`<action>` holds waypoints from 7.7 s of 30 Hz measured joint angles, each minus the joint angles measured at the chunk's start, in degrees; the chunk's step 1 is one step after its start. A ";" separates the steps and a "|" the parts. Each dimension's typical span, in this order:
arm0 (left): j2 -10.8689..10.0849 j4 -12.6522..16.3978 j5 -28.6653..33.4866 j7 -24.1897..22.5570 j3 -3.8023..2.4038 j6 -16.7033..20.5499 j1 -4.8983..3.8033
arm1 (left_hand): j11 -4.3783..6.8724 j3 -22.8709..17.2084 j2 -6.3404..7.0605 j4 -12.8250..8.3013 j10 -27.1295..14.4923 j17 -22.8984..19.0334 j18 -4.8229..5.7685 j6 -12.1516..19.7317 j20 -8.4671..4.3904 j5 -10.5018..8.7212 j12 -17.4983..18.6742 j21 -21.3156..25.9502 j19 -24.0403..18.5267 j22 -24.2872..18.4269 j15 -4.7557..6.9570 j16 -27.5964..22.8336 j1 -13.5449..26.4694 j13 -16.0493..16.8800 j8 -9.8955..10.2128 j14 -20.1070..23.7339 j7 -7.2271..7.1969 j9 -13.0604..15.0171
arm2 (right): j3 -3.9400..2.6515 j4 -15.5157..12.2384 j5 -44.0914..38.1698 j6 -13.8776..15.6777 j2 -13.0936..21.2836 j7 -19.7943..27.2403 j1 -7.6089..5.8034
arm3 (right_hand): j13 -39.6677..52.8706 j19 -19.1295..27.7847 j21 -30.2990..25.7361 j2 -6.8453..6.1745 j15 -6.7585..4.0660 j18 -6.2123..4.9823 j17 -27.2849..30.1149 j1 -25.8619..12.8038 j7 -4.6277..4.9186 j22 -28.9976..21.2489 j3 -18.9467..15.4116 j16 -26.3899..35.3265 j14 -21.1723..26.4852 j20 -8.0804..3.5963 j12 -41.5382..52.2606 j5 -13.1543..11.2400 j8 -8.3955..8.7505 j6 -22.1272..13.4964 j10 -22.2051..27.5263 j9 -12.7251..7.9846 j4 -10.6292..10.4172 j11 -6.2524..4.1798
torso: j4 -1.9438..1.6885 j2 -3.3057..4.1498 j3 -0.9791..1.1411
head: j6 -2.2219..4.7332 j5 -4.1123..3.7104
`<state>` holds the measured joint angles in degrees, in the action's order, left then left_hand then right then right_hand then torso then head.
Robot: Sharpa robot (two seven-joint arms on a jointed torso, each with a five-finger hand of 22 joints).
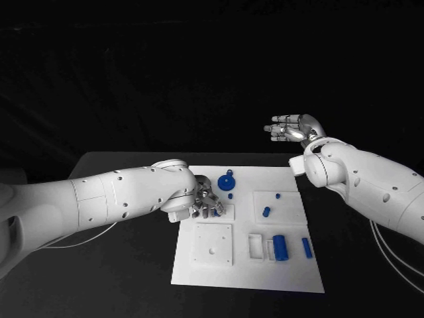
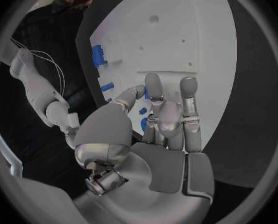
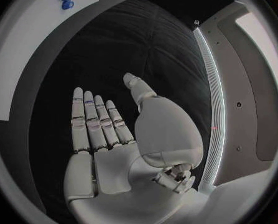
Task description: Assemble the parts on the task board
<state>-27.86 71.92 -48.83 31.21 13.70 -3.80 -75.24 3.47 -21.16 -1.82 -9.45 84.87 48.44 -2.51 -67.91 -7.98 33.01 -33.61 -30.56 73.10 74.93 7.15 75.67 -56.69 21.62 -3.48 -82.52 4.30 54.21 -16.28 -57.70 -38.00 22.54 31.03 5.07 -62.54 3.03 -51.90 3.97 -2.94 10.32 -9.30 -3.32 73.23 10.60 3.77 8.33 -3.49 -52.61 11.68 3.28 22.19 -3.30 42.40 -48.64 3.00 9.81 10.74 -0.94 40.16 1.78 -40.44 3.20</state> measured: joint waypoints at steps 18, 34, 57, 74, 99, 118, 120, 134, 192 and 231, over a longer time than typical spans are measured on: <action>0.01 -0.77 -0.64 0.02 -0.11 -1.35 -0.16 | 0.00 0.08 0.00 -0.08 0.00 0.10 0.00 -0.05 0.00 -0.01 0.01 0.00 0.00 -0.01 -0.12 0.00 0.00 -0.12 -0.25 -0.07 0.05 -0.22 | 0.05 0.04 -0.06 -0.15 -0.07 -0.06 0.06 | 0.00 0.22 0.00 0.00 0.03 0.00 0.05 0.00 0.00 0.00 0.00 0.00 0.42 -0.21 0.00 0.00 0.00 0.00 0.00 0.00 0.00 0.00 | 0.04 0.02 -0.07 | 0.01 -0.05; -0.68 -0.04 -1.46 0.03 -0.05 0.48 -0.12 | 0.00 0.14 0.00 -0.15 0.00 0.09 0.00 -0.05 0.00 0.11 -0.21 -0.26 0.00 -0.02 -0.22 0.00 -0.01 -0.19 -0.12 0.01 0.05 -0.10 | 0.07 0.08 -0.09 -0.26 -0.02 -0.10 0.13 | 0.00 0.22 0.00 0.00 0.03 0.00 0.05 0.00 0.00 0.00 0.00 0.00 0.42 -0.21 0.00 0.00 0.00 0.00 0.00 0.00 0.00 0.00 | -0.04 0.01 -0.09 | -0.09 -0.21; -0.34 -0.55 -1.77 0.04 -0.06 1.23 -0.06 | 0.00 0.16 0.00 -0.17 0.00 0.01 0.01 -0.06 0.00 0.09 -0.21 -0.26 0.00 -0.02 -0.20 -0.01 -0.01 -0.36 -0.26 0.07 0.06 0.06 | 0.08 0.02 -0.11 -0.33 0.13 -0.15 0.20 | 0.00 0.42 0.00 0.00 0.02 0.00 0.04 0.00 -0.01 0.00 0.00 0.00 0.41 0.00 0.00 0.23 0.00 0.00 0.00 0.00 0.00 0.00 | -0.01 -0.01 -0.05 | -0.02 -0.18; 0.15 -0.92 -1.91 0.08 -0.02 1.33 0.42 | 0.00 0.23 0.00 -0.24 0.00 -0.12 0.02 -0.07 0.00 -0.46 -0.21 -0.25 0.00 0.01 -0.21 -0.02 -0.01 -0.42 -0.16 0.24 0.07 0.02 | 0.08 -0.02 -0.11 -0.39 0.18 -0.19 0.34 | 0.00 0.42 0.00 0.00 0.02 -0.01 0.04 0.00 -0.01 0.00 0.00 0.00 0.41 0.00 0.00 0.23 0.00 0.00 0.00 0.00 0.00 0.00 | -0.02 -0.02 -0.07 | -0.02 -0.26; 1.27 -2.21 -2.25 0.30 -0.12 0.92 0.83 | -0.52 -0.19 0.06 0.17 0.52 -0.33 0.31 -1.00 0.21 -5.81 -0.21 -0.02 0.21 0.00 -0.25 -0.04 -0.40 -0.29 -0.25 0.24 0.37 -0.31 | 0.08 -0.06 -0.13 -0.65 0.23 -0.29 0.69 | -0.04 0.42 0.00 0.00 0.22 0.00 0.03 0.00 -0.01 0.00 0.00 0.00 0.62 0.00 0.00 0.23 0.00 0.00 0.21 0.00 0.00 0.21 | 0.00 -0.01 -0.04 | -0.07 -0.30; 1.65 -3.25 -2.35 -0.12 -0.25 0.61 1.17 | 0.07 5.20 1.47 7.46 -0.08 -0.41 0.28 -7.98 0.21 -18.06 -0.21 0.85 0.21 -0.01 0.00 -0.04 -2.76 0.06 -0.47 -0.17 -4.43 -0.73 | 0.08 -0.08 -0.13 -0.84 0.26 -0.34 0.91 | -0.03 0.42 0.00 0.00 0.25 0.00 0.03 0.00 0.21 0.00 -0.17 0.00 1.07 0.00 0.00 0.23 0.00 -0.22 0.62 0.00 -0.18 0.21 | -0.04 0.00 -0.08 | -0.13 -0.41; 1.56 -3.26 -2.40 -0.13 -0.18 0.61 1.27 | 0.89 6.06 2.61 8.71 -0.91 -0.48 0.29 -9.82 0.21 -19.97 -0.21 0.85 0.21 -0.01 0.14 -0.04 -2.49 0.06 -0.47 -0.30 -6.51 -0.76 | 0.08 -0.08 -0.14 -0.85 0.30 -0.35 0.94 | -0.03 0.42 0.00 0.00 0.25 0.00 0.03 0.00 0.21 0.00 -0.17 0.00 1.07 0.00 0.00 0.23 0.00 -0.22 0.63 0.00 -0.18 0.21 | -0.03 0.00 -0.09 | -0.13 -0.41; 0.67 -2.92 -3.12 0.01 -0.03 0.63 1.64 | 0.93 5.48 9.94 20.43 -0.95 -0.55 0.30 -10.76 0.20 -29.32 -0.21 1.33 0.63 -0.02 0.34 -0.04 -4.79 -0.10 -0.47 -0.10 -7.13 -0.69 | 0.08 -0.14 -0.14 -0.87 0.54 -0.40 1.08 | -0.02 0.83 0.00 0.00 0.30 0.00 0.08 0.00 0.44 0.00 -0.33 0.00 1.57 -0.01 0.00 0.23 0.00 -0.70 0.83 -0.06 -0.33 0.42 | -0.03 -0.01 -0.07 | 0.03 -0.47; 4.64 -22.21 -2.28 -3.20 -5.60 -4.83 -2.41 | -0.30 22.49 3.21 15.27 -0.76 -6.75 0.30 1.04 0.62 -15.21 10.07 4.63 0.20 0.00 -0.59 -4.67 -6.45 1.12 -2.41 2.89 -3.43 -19.25 | 0.04 -0.22 -0.05 -0.97 1.20 -0.38 1.53 | -0.06 1.03 0.00 0.00 0.52 0.00 0.07 0.00 0.42 0.01 -0.48 0.00 2.16 0.19 0.00 1.63 0.20 -0.84 1.02 -0.05 -0.48 0.21 | 0.81 1.11 -0.55 | 2.11 -0.16; 8.16 -28.49 -2.34 -6.22 -5.40 -7.94 -0.71 | -0.29 21.00 4.68 16.27 -0.76 -6.59 0.30 1.60 0.40 -20.18 10.44 4.63 -0.01 -0.02 -0.39 -4.44 -5.43 2.07 -2.46 3.10 -3.39 -9.33 | -0.06 -0.72 -0.04 -0.96 1.39 -0.43 1.49 | -0.05 1.23 0.00 0.00 0.65 0.01 0.11 0.00 0.42 0.00 -0.64 0.00 2.29 -0.01 0.00 2.00 0.20 -0.83 1.23 -0.04 -0.64 0.42 | 1.43 1.66 -0.73 | 2.03 -0.56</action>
<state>-19.70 43.43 -51.16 24.99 8.30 -11.74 -75.95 3.18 -0.16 2.86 6.81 84.12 41.84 -2.21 -66.31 -7.57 12.83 -23.17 -25.93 73.09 74.91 6.76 71.23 -62.12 23.69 -5.94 -79.42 0.91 44.88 -16.34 -58.41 -38.05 21.58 32.42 4.64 -61.04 2.98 -50.66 3.97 -2.94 10.97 -9.30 -3.20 73.23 11.02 3.78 7.69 -3.49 -50.32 11.67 3.28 24.19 -3.10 41.56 -47.41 2.96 9.17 11.16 0.49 41.82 1.05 -38.41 2.64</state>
